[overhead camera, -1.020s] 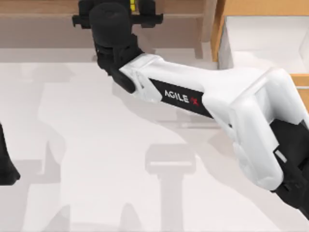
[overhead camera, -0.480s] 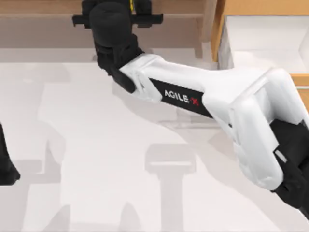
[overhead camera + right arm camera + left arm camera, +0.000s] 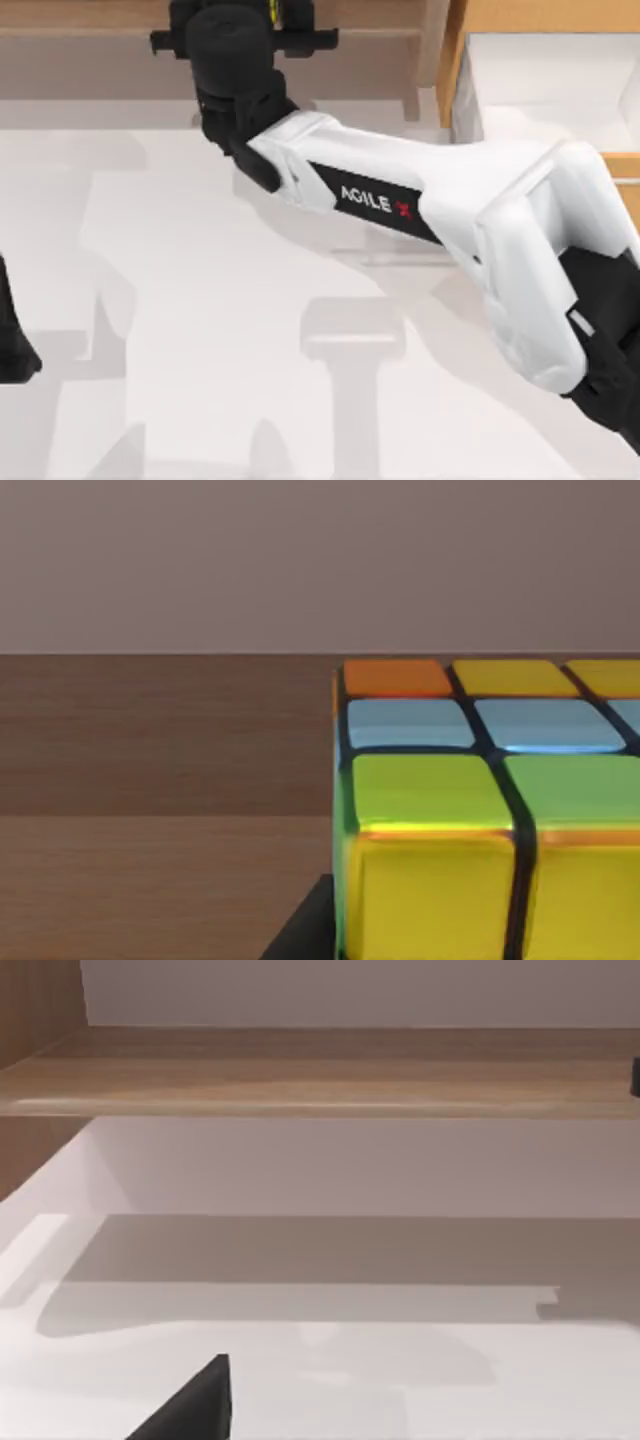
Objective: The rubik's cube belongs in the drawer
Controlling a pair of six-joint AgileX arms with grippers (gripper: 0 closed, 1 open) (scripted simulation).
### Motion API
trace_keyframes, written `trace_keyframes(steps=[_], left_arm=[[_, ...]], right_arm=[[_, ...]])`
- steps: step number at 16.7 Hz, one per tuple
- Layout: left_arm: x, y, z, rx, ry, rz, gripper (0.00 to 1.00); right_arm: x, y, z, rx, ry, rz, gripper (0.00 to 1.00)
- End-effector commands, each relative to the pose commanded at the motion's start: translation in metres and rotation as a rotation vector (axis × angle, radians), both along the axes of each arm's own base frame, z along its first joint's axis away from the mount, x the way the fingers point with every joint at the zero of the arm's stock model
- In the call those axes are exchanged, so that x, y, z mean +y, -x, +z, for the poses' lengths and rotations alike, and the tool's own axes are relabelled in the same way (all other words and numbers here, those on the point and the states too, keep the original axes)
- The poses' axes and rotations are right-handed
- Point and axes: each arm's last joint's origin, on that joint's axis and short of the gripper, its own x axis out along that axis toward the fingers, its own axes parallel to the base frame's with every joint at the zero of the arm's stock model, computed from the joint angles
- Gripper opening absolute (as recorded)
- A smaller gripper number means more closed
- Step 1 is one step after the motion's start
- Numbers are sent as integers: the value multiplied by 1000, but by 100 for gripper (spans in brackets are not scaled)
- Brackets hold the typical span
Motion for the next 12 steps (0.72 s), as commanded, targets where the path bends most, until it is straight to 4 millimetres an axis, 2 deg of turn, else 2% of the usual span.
trace_keyframes(steps=[4,9,12], left_arm=[[0,0,0,0,0,0,100],[0,0,0,0,0,0,100],[0,0,0,0,0,0,100]], right_arm=[[-2,3,5,-12,-7,18,0],[0,18,16,3,5,7,0],[0,20,20,0,0,0,0]])
